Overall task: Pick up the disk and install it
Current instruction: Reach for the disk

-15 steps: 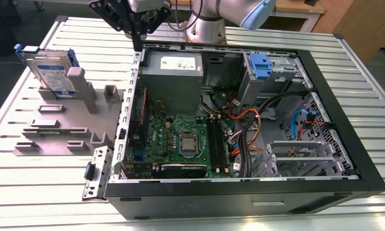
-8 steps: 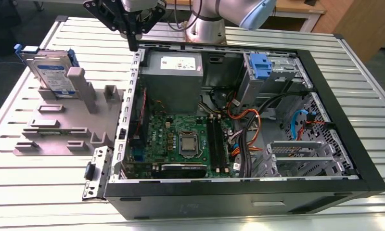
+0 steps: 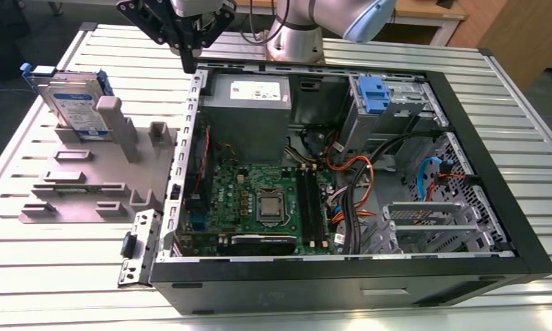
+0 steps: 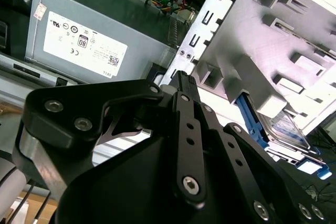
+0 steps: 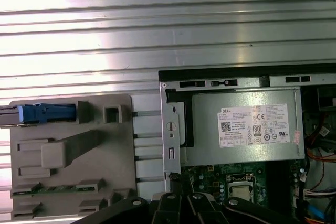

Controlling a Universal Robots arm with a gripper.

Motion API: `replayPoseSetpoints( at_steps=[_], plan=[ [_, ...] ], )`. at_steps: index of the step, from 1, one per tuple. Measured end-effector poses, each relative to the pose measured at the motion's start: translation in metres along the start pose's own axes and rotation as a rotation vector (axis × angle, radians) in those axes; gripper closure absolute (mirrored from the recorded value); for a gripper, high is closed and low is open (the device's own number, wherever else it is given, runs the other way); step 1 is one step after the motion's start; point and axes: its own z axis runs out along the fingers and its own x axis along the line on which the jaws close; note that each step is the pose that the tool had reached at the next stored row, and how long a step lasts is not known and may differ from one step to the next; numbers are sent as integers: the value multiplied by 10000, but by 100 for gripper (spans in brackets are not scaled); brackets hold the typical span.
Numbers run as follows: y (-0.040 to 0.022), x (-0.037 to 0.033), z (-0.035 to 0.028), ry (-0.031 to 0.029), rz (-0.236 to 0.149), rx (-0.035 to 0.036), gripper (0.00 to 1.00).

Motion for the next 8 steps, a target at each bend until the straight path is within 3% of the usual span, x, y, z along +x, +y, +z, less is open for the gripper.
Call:
replayPoseSetpoints(
  at_steps=[8],
  plan=[
    [-2,22,2,0,1,0,89]
  ],
)
